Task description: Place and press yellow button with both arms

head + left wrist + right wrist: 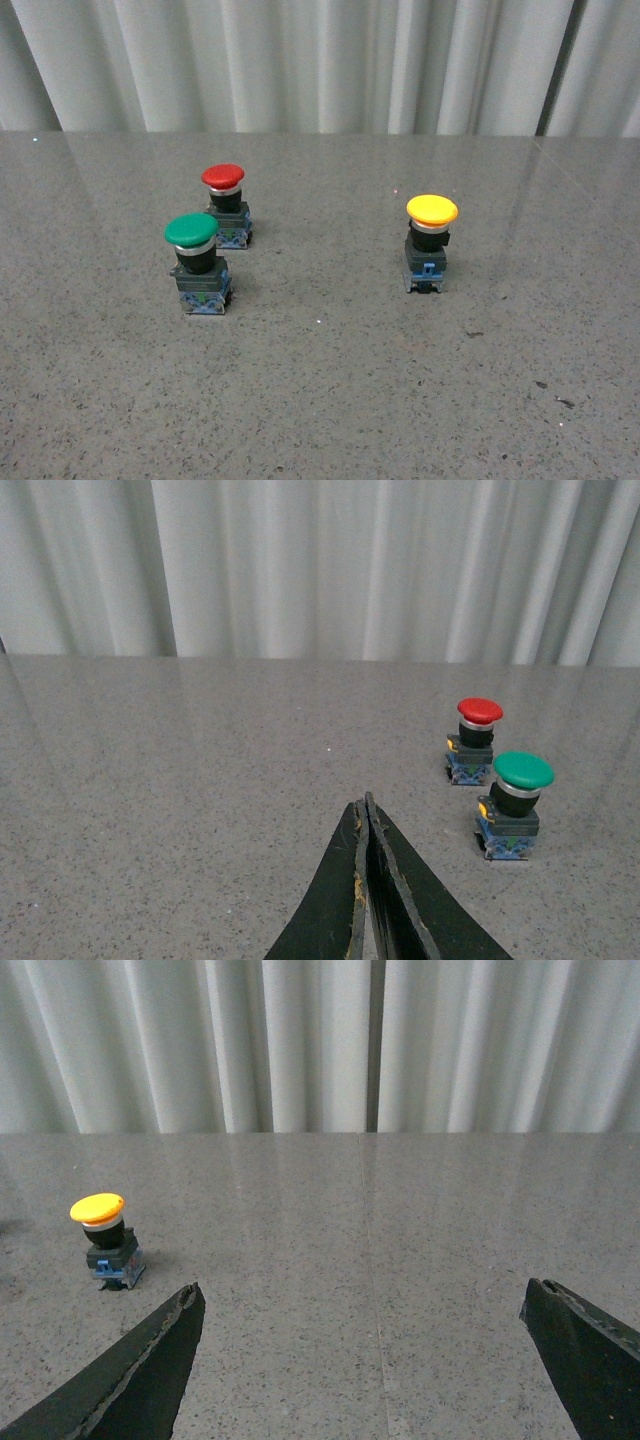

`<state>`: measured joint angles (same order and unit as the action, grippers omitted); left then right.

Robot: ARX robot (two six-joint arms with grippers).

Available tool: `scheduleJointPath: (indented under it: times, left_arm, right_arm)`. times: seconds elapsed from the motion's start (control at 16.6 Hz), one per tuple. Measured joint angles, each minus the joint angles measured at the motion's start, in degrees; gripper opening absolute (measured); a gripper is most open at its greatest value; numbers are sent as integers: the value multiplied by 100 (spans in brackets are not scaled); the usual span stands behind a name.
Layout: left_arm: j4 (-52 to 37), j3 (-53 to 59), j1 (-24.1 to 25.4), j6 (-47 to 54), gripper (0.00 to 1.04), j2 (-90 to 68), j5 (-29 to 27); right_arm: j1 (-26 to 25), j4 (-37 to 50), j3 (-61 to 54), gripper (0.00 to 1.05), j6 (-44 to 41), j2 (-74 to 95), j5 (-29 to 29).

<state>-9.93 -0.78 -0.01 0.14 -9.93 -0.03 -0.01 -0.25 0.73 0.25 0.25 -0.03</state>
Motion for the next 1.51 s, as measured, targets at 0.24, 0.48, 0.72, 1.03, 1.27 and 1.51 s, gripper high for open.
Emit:
scheduleJointPath:
  times: [0.24, 0.48, 0.72, 1.03, 1.27, 1.51]
  left_arm:
    - [1067, -7, -2, 0, 4, 931, -9]
    - [1014, -4, -2, -9, 17, 931, -4]
    - [1016, -4, -2, -7, 64, 931, 0]
    - [1016, -4, -2, -7, 98, 931, 0]
    - [1016, -4, -2, -7, 98, 931, -4]
    - [1016, -4, -2, -9, 98, 931, 2]
  right_arm:
    - [0, 7, 0, 98, 0, 0, 2]
    - [0, 2, 0, 98, 0, 0, 0]
    - [0, 2, 0, 98, 0, 0, 0]
    - [0, 4, 0, 98, 0, 0, 0]
    - [-269, 365, 2, 98, 245, 144, -625]
    - [-651, 3211, 874, 98, 962, 3086, -1740]
